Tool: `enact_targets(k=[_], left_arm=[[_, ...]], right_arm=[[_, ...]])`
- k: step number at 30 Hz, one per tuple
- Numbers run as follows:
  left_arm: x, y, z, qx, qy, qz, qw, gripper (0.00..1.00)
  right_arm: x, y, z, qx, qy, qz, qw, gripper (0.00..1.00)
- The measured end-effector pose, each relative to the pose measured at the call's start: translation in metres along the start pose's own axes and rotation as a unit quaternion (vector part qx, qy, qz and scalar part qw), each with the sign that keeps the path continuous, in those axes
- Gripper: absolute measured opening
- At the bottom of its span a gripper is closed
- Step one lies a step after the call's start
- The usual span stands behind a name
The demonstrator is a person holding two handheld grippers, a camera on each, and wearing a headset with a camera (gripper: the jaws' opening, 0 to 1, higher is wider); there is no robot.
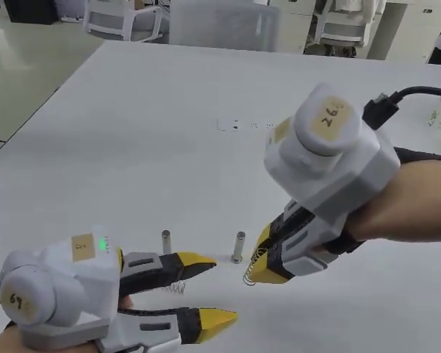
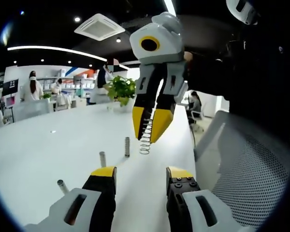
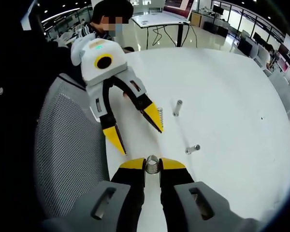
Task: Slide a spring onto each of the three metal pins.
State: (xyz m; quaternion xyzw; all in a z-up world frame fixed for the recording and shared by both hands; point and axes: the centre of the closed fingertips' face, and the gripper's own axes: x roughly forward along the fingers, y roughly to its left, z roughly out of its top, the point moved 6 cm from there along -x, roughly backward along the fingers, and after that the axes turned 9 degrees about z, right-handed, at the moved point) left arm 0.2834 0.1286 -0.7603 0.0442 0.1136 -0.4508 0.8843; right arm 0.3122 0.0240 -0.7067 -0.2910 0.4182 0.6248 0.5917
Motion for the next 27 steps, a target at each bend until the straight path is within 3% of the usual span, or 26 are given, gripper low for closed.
enact_targets(k=[16, 27], left_arm=[[-0.029, 0.023, -0.011, -0.026, 0.000, 0.073, 0.9970, 0.48], [-0.038, 0.034, -0.013, -0.033, 0.003, 0.103, 0.9941, 0.55]], right_arm=[[-0.007, -0.015, 0.002, 0.001, 0.004, -0.016, 0.9999, 0.08], [-0.010, -0.031, 0.007, -0.002, 0.012, -0.034, 0.9993, 0.08]])
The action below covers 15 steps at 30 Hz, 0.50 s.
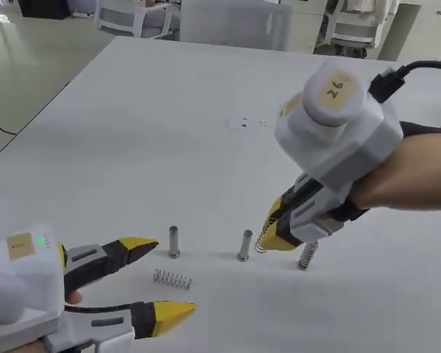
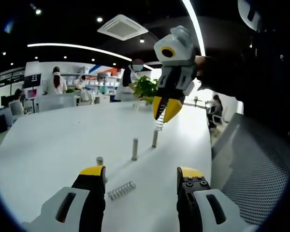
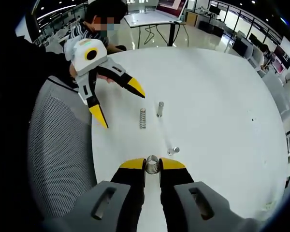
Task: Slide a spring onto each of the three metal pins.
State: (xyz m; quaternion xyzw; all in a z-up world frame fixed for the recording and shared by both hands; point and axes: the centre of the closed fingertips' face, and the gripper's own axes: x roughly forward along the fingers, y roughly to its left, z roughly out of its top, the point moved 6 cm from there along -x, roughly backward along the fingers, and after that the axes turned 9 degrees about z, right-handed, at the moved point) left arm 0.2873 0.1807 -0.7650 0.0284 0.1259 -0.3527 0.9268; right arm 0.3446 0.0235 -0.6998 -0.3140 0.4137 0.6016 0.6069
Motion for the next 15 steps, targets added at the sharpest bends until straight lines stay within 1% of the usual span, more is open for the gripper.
enact_targets(k=[3, 6, 12, 15], left_arm=[[-0.001, 0.000, 0.000, 0.000, 0.000, 0.002, 1.0000, 0.55], [-0.001, 0.002, -0.001, -0.001, 0.000, 0.006, 1.0000, 0.57], [-0.003, 0.004, 0.000, -0.002, -0.002, 0.011, 0.9999, 0.58], [-0.003, 0.005, -0.001, -0.003, -0.002, 0.012, 0.9999, 0.59]], right_arm=[[0.000, -0.004, 0.002, -0.001, 0.003, -0.003, 1.0000, 0.08], [0.002, -0.010, 0.002, -0.005, 0.014, -0.014, 0.9998, 0.08], [0.007, -0.021, 0.004, -0.010, 0.021, -0.028, 0.9993, 0.09], [0.013, -0.028, 0.004, -0.008, 0.021, -0.027, 0.9994, 0.09]])
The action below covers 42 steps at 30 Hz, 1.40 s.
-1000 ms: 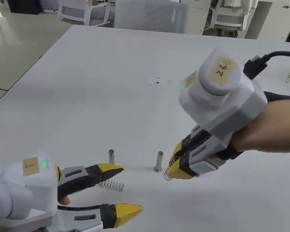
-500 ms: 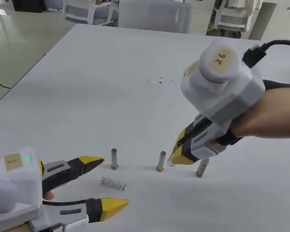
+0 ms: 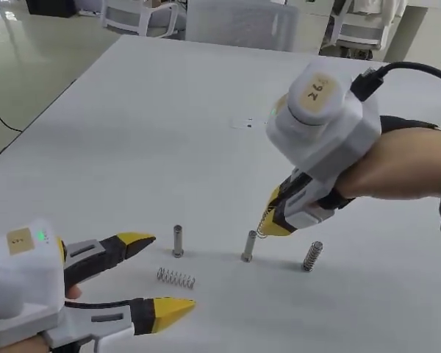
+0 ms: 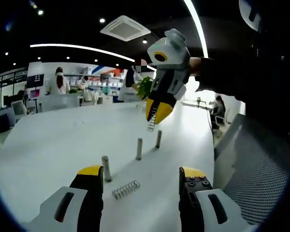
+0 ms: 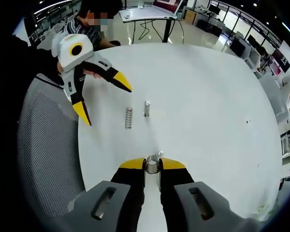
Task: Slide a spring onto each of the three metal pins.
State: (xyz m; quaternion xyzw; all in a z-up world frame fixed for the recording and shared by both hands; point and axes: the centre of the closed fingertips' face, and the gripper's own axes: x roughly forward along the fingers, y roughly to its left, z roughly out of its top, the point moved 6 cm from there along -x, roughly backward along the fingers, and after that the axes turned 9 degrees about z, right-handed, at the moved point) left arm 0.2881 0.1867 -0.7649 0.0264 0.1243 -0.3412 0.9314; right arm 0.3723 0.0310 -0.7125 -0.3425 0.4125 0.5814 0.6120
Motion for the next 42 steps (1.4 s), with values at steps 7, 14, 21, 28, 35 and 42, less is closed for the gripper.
enact_targets(k=[7, 14, 21, 28, 35, 42], left_arm=[[-0.001, 0.001, -0.002, -0.002, 0.003, 0.001, 1.0000, 0.59], [-0.001, 0.002, -0.003, -0.002, 0.005, 0.002, 1.0000, 0.59], [-0.001, 0.003, -0.003, -0.003, 0.005, 0.004, 1.0000, 0.59], [-0.002, 0.003, -0.004, -0.003, 0.007, 0.003, 1.0000, 0.58], [-0.001, 0.002, -0.005, -0.004, 0.009, 0.002, 0.9999, 0.58], [0.000, 0.003, -0.006, -0.006, 0.011, 0.001, 0.9999, 0.58]], right_arm=[[0.009, -0.010, -0.001, -0.003, 0.004, -0.005, 1.0000, 0.09], [0.017, -0.017, -0.002, 0.001, 0.003, -0.004, 1.0000, 0.09], [0.022, -0.017, -0.002, 0.005, 0.005, 0.003, 1.0000, 0.09], [0.031, -0.016, -0.006, 0.006, 0.019, 0.007, 0.9998, 0.09], [0.042, -0.017, -0.009, 0.009, 0.030, 0.011, 0.9995, 0.09], [0.056, -0.021, -0.014, 0.015, 0.041, 0.013, 0.9990, 0.09]])
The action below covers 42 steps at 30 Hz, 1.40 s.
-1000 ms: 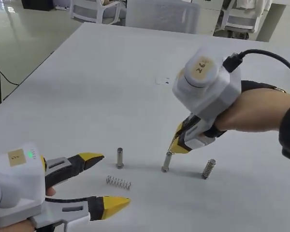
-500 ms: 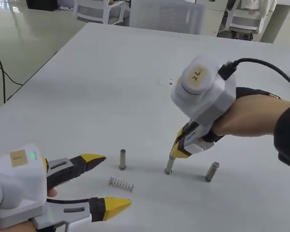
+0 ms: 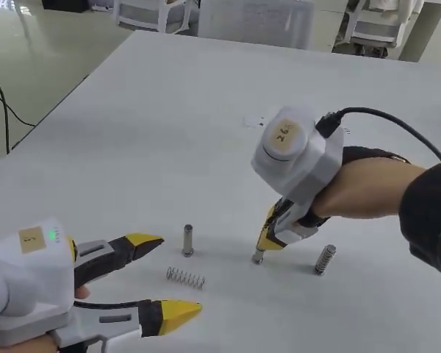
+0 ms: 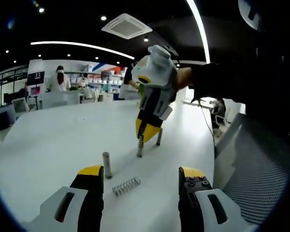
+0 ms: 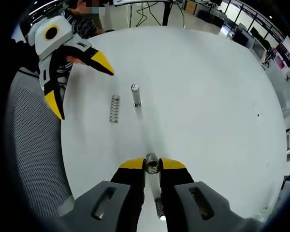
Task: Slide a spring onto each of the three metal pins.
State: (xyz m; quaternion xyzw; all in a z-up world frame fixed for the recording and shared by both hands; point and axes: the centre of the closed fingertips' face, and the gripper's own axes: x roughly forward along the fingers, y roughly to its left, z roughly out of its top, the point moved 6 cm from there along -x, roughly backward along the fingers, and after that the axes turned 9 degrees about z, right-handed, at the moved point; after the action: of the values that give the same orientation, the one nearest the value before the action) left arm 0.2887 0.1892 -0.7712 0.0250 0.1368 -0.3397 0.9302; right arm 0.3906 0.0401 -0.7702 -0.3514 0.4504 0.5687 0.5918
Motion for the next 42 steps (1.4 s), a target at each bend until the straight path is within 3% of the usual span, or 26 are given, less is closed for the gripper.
enact_targets(k=[18, 25, 30, 42], left_arm=[[-0.003, 0.003, -0.001, 0.000, 0.002, 0.004, 1.0000, 0.57], [-0.003, 0.004, 0.001, 0.001, 0.002, 0.006, 1.0000, 0.57], [-0.004, 0.004, 0.001, 0.001, 0.003, 0.007, 1.0000, 0.57], [-0.004, 0.005, 0.001, 0.004, 0.003, 0.008, 1.0000, 0.57]], right_arm=[[0.022, -0.002, -0.005, 0.014, 0.004, 0.003, 0.9999, 0.09], [0.022, -0.003, -0.003, 0.014, -0.004, 0.004, 0.9999, 0.09], [0.022, -0.003, -0.002, 0.007, -0.011, 0.002, 0.9999, 0.15], [0.008, 0.002, 0.009, -0.006, -0.037, -0.013, 0.9992, 0.21]])
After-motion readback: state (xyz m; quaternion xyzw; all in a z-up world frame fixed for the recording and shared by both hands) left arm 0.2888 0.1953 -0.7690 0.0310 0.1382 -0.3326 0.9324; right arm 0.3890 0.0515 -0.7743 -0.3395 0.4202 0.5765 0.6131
